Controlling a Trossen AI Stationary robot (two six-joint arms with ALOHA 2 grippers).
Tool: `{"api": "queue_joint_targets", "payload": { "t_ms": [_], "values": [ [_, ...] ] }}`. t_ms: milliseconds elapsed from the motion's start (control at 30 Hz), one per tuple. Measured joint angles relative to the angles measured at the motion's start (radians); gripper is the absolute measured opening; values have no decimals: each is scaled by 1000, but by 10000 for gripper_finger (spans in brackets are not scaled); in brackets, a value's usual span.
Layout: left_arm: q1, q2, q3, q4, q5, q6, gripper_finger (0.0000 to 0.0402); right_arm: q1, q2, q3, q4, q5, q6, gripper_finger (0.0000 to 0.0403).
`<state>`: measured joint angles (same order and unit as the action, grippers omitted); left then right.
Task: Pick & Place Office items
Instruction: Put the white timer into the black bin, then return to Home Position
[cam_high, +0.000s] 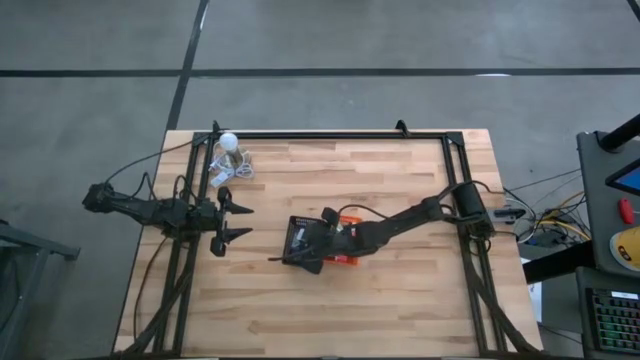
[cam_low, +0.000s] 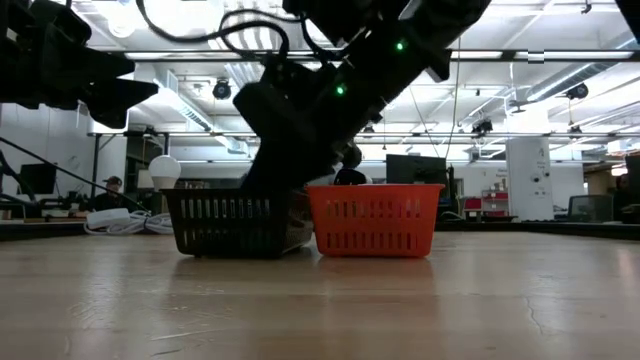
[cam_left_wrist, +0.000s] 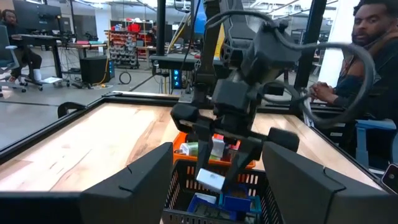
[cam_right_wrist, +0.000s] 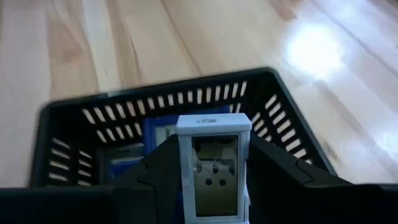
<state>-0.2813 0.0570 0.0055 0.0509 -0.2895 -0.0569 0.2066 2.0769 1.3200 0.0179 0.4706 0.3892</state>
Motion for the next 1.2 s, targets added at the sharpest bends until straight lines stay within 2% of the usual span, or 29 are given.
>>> {"api": "queue_joint_targets", "payload": {
  "t_ms": [433, 1200],
  "values": [
    [0, 0, 0, 0, 0, 0, 253, -2, 14, 0, 2, 0, 4, 166],
    [0, 0, 0, 0, 0, 0, 252, -2, 13, 0, 25, 1, 3, 247]
  ]
}}
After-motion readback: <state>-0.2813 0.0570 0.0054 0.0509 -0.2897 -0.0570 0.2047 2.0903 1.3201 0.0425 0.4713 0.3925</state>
